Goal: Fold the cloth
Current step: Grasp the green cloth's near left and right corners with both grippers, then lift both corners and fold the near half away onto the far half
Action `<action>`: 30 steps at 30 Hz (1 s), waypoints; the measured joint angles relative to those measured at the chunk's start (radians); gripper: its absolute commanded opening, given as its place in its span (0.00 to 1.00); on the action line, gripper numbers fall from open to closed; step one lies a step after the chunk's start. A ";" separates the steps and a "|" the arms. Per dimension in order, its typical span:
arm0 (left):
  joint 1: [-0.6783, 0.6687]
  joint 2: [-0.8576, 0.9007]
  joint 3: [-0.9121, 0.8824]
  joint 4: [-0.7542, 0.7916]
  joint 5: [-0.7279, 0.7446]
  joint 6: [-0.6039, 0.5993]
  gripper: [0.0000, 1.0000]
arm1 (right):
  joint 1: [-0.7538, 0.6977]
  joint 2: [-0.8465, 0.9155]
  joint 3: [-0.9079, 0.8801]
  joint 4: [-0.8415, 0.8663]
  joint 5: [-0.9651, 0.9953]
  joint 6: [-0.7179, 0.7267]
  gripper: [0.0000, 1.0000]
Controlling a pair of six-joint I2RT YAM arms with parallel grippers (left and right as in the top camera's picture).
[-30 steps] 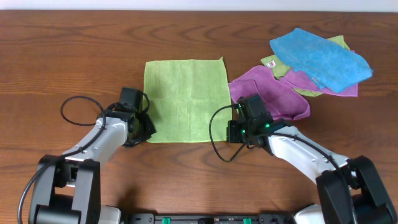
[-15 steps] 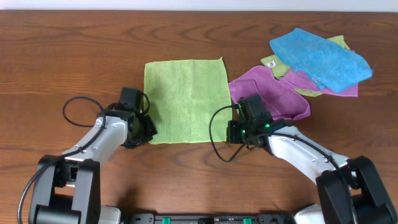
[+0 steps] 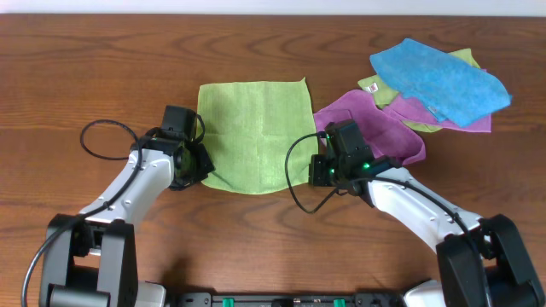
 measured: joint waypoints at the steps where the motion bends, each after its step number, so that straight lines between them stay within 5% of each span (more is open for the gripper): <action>1: 0.000 0.000 0.000 0.005 0.000 0.000 0.06 | 0.000 0.000 0.000 0.006 0.002 0.000 0.02; 30: 0.000 0.000 0.055 0.153 -0.047 -0.027 0.06 | -0.028 0.012 0.106 0.077 0.093 -0.036 0.02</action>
